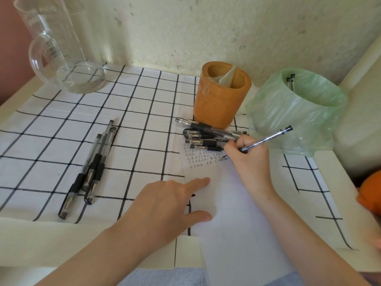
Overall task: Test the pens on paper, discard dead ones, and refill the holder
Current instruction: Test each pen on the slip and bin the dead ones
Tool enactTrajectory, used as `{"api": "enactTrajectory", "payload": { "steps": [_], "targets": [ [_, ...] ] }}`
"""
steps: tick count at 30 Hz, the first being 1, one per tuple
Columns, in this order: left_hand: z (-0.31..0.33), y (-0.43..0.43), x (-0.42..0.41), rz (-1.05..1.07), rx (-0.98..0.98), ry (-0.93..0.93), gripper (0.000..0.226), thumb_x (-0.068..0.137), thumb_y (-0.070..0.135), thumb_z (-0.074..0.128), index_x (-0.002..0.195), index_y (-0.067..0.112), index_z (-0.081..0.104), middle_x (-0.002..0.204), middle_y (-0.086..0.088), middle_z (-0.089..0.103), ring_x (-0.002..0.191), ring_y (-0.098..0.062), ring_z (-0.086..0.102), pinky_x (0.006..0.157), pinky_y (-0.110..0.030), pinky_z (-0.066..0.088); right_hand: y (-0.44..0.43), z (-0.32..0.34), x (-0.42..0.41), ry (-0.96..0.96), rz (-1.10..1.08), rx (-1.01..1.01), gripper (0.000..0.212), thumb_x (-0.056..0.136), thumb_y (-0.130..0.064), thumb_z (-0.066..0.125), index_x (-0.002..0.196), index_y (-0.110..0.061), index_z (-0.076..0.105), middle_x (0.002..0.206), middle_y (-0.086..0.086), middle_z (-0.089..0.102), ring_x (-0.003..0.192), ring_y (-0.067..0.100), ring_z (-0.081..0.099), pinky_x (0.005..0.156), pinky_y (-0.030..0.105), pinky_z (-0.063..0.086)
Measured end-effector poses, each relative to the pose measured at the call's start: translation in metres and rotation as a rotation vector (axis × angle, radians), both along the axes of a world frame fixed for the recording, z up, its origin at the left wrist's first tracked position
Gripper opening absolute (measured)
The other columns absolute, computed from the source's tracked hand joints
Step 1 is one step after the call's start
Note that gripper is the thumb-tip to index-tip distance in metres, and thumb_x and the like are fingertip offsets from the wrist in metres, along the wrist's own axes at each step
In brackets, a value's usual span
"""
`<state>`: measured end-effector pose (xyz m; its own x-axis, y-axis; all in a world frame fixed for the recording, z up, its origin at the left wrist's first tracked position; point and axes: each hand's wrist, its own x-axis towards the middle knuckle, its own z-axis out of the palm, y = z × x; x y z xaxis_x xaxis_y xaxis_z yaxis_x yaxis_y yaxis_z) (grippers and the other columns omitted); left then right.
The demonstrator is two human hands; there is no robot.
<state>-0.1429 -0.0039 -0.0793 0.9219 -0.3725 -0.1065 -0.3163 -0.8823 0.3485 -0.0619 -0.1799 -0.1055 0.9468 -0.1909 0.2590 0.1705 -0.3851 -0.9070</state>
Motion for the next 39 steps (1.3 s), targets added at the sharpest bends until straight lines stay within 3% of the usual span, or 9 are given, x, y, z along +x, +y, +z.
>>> {"api": "enactTrajectory", "payload": {
  "steps": [7,13,19,24,28,33,39],
  "targets": [
    [0.0005,0.0000,0.0003,0.002,0.000,0.005,0.064,0.081,0.068,0.041,0.138,0.052,0.016,0.062,0.011,0.042,0.068,-0.007,0.042,0.063,-0.021,0.030,-0.0001,0.0015,-0.0014,0.006,-0.002,0.011,0.035,0.080,0.002,0.058,0.056,0.002,0.032,0.054,0.011,0.029,0.054,0.012,0.028,0.047,0.018,0.024],
    [0.0007,-0.0004,0.0001,0.005,0.005,0.003,0.064,0.081,0.068,0.041,0.138,0.052,0.016,0.062,0.011,0.041,0.068,-0.007,0.042,0.061,-0.021,0.030,0.0002,0.0008,-0.0006,-0.008,-0.016,-0.016,0.043,0.080,0.002,0.059,0.053,-0.014,0.030,0.046,-0.008,0.024,0.049,0.006,0.023,0.046,0.015,0.023],
    [0.0009,-0.0007,0.0004,-0.001,0.016,-0.002,0.064,0.081,0.068,0.040,0.138,0.051,0.016,0.062,0.011,0.041,0.067,-0.007,0.041,0.061,-0.021,0.029,0.0002,0.0018,-0.0022,0.011,0.001,0.007,0.038,0.082,0.000,0.059,0.054,-0.010,0.034,0.050,0.001,0.028,0.051,0.008,0.026,0.047,0.017,0.024],
    [0.0006,-0.0005,0.0002,0.000,0.011,0.006,0.064,0.081,0.067,0.041,0.138,0.052,0.016,0.061,0.010,0.041,0.065,-0.007,0.041,0.059,-0.022,0.029,0.0014,0.0011,-0.0008,0.020,0.004,0.002,0.039,0.078,0.003,0.059,0.053,-0.011,0.033,0.046,-0.006,0.028,0.049,0.007,0.025,0.046,0.015,0.025],
    [-0.0002,-0.0007,0.0008,-0.002,0.009,-0.002,0.064,0.081,0.068,0.041,0.138,0.052,0.017,0.062,0.011,0.042,0.066,-0.007,0.042,0.061,-0.021,0.030,0.0009,0.0021,-0.0016,0.012,0.006,0.004,0.034,0.078,0.004,0.059,0.054,-0.002,0.035,0.050,0.001,0.028,0.051,0.010,0.026,0.047,0.016,0.025],
    [-0.0004,-0.0005,0.0008,-0.006,0.010,-0.005,0.063,0.081,0.068,0.041,0.137,0.052,0.017,0.061,0.011,0.042,0.065,-0.007,0.041,0.055,-0.019,0.028,0.0019,0.0027,-0.0019,0.009,0.006,-0.004,0.037,0.078,0.004,0.059,0.053,-0.008,0.035,0.046,-0.004,0.028,0.049,0.007,0.026,0.046,0.014,0.026],
    [-0.0005,-0.0007,0.0010,-0.004,0.008,-0.003,0.063,0.080,0.068,0.041,0.137,0.053,0.017,0.061,0.011,0.042,0.065,-0.007,0.042,0.051,-0.015,0.027,0.0023,0.0029,-0.0024,0.002,-0.021,-0.008,0.033,0.078,0.004,0.058,0.056,0.002,0.033,0.052,0.008,0.028,0.053,0.011,0.027,0.047,0.017,0.026]
  ]
}}
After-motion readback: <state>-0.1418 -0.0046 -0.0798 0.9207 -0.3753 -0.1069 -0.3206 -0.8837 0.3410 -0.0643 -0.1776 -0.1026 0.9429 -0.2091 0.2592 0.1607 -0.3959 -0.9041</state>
